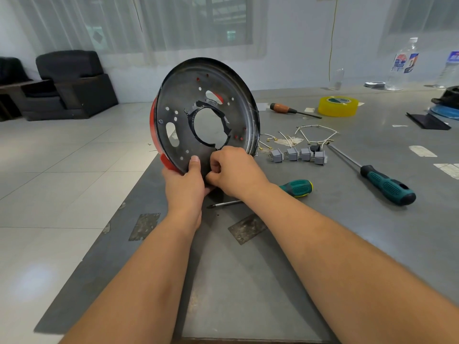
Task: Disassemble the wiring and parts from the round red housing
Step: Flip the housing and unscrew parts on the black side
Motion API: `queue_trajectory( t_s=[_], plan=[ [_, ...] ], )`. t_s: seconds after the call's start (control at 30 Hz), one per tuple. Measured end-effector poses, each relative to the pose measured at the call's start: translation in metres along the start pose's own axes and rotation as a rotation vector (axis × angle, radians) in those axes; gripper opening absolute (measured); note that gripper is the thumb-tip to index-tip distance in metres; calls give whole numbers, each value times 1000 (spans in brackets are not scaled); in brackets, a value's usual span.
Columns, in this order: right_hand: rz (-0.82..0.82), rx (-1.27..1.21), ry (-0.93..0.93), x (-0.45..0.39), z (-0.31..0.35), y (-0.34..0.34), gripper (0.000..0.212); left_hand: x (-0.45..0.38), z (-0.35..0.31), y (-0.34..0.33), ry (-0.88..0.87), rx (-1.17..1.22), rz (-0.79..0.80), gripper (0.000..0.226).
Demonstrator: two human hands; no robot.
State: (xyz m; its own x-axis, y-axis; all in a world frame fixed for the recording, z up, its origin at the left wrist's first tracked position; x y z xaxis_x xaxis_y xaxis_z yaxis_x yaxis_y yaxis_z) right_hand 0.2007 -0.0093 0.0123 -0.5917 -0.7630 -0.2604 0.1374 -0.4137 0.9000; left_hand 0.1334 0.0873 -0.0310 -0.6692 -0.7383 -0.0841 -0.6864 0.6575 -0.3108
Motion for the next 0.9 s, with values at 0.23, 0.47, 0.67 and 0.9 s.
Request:
queue_trajectory(
  t_s=[0.23, 0.47, 0.67, 0.9],
  plan=[
    [-77, -82, -8, 2, -5, -3, 19, 0, 0, 1, 1, 34, -7, 32],
    [-258, -255, -158, 10, -31, 17, 12, -3, 0, 2, -2, 149, -41, 21],
    [-287, -526, -404, 18, -61, 35, 9, -4, -2, 1, -3, 170, -45, 25],
    [-265, -606, -369, 18, -65, 39, 22, -2, -2, 2, 7, 189, -29, 25]
  ],
)
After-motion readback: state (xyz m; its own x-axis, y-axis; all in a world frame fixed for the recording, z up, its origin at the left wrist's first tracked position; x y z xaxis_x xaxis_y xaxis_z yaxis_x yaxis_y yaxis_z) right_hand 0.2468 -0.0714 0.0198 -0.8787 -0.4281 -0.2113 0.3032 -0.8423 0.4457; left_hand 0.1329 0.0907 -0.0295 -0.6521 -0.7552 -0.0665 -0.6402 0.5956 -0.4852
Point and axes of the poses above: each hand's wrist, its own x-axis away from the middle knuckle, its own y-axis out of the back of the hand, z = x × y, the point moved 2 cm from there along -x, towards the middle knuckle, and after that the axes turned 9 degrees about z, right-handed, at the moved point
